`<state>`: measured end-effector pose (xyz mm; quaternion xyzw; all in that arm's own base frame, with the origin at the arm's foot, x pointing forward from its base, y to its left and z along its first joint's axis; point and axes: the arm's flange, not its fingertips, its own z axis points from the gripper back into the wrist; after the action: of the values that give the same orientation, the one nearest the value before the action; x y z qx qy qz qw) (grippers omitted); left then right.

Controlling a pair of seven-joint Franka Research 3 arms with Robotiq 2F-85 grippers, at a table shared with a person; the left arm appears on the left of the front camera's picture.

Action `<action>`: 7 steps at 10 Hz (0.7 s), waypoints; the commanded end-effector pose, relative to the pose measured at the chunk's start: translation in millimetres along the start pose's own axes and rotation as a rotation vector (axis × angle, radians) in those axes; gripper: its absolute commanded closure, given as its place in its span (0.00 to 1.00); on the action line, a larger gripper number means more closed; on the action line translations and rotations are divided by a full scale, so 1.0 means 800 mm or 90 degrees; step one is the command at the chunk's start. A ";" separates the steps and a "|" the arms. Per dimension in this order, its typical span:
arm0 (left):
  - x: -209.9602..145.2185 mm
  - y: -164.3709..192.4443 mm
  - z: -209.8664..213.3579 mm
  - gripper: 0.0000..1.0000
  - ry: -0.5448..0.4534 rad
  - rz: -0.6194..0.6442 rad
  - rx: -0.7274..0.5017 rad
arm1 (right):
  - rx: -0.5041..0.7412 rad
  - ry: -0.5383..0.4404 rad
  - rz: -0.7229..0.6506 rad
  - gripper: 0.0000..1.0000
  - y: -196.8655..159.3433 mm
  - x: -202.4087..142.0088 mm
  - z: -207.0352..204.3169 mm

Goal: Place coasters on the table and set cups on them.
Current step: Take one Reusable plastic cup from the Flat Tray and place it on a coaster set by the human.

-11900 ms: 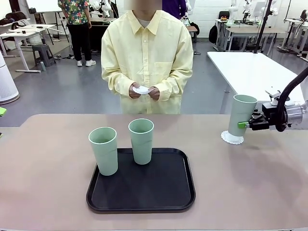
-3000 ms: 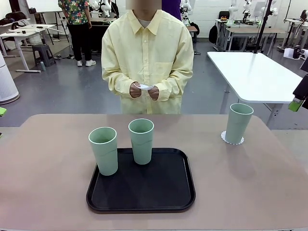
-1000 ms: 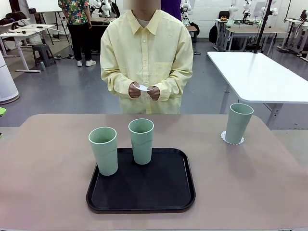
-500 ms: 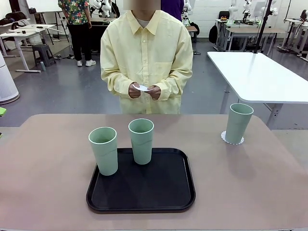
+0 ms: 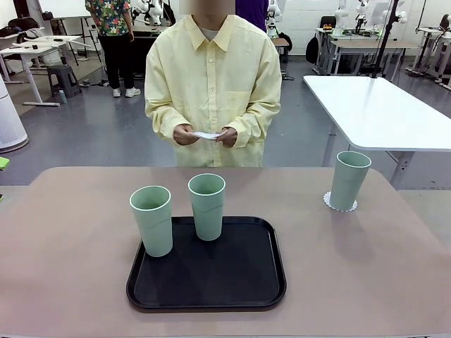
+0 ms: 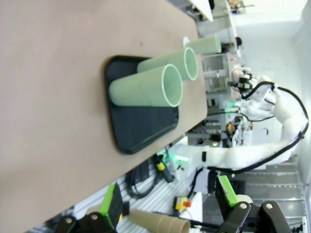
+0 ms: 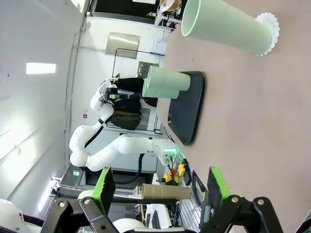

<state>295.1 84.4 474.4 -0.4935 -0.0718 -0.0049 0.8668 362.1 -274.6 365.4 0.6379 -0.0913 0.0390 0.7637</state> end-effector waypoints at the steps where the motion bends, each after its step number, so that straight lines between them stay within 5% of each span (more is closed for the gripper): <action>1: -0.002 0.002 0.001 0.00 -0.001 -0.009 -0.002 | -0.001 -0.001 -0.001 0.00 0.000 -0.001 0.001; 7: -0.002 0.002 0.001 0.00 -0.001 -0.009 -0.002 | -0.001 -0.001 -0.001 0.00 0.000 -0.001 0.001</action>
<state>295.1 84.4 474.4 -0.4935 -0.0718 -0.0049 0.8668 362.1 -274.6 365.4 0.6379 -0.0913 0.0391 0.7637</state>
